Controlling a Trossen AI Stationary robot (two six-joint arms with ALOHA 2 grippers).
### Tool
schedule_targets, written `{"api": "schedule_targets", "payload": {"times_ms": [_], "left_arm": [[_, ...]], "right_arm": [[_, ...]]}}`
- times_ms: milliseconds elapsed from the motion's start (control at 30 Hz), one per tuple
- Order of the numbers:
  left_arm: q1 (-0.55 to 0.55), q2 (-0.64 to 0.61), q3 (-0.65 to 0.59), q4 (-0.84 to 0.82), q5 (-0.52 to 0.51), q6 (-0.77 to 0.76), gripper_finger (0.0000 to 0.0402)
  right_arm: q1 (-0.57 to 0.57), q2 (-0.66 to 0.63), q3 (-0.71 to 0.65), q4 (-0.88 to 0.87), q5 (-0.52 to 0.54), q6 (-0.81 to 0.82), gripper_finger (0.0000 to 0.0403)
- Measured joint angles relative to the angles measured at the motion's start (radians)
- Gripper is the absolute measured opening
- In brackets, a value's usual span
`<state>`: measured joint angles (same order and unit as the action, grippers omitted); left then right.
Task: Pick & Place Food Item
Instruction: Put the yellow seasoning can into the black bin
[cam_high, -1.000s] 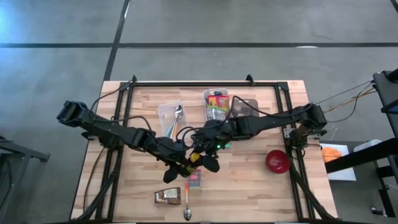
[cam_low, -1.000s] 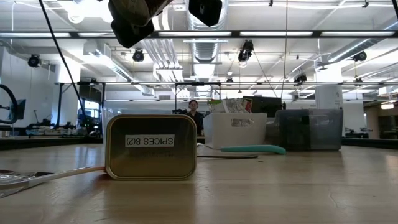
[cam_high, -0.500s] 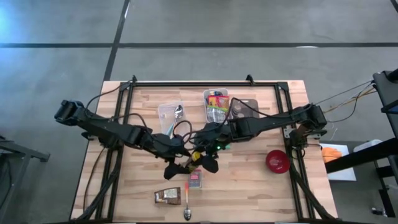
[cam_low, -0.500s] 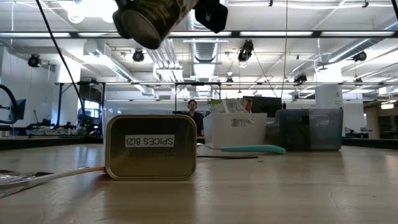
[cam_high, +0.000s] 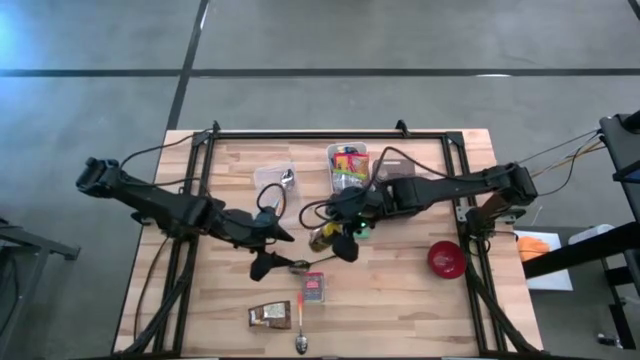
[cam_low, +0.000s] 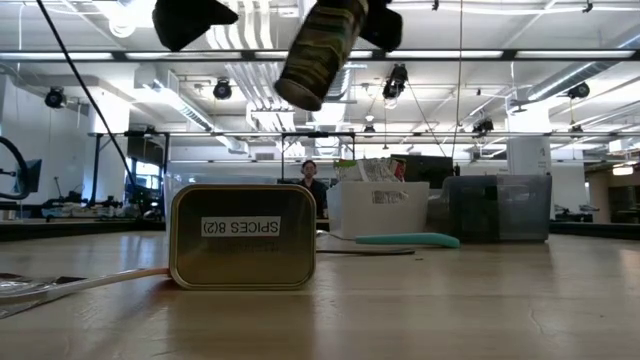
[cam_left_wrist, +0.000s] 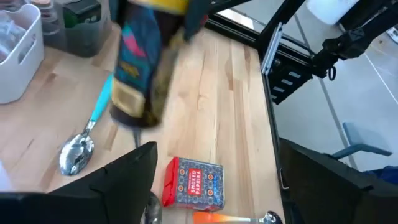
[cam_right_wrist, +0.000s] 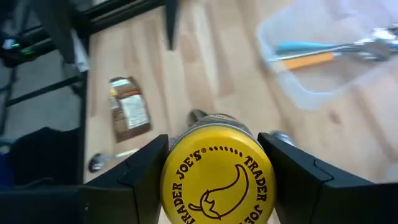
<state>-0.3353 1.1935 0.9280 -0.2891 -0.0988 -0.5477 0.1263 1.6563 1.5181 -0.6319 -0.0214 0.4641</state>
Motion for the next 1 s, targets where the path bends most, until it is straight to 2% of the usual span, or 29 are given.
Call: {"api": "schedule_targets", "payload": {"times_ms": [300,533,767,1000], "left_arm": [[-0.059,-0.106,-0.084,0.076,-0.16,0.022,0.0334],[-0.058,-0.16,-0.179,0.252,-0.196,0.122,0.0334],[-0.056,-0.166,-0.216,0.288,-0.25,0.165,0.0334],[-0.054,-0.172,-0.209,0.286,-0.253,0.207,0.0334]], "right_arm": [[-0.066,-0.12,-0.002,-0.245,0.106,0.039,0.0216],[-0.164,-0.244,-0.024,-0.409,0.161,0.089,0.0216],[-0.328,-0.356,-0.116,-0.488,0.163,0.106,0.0216],[-0.543,-0.392,-0.243,-0.494,0.148,0.059,0.0216]]}}
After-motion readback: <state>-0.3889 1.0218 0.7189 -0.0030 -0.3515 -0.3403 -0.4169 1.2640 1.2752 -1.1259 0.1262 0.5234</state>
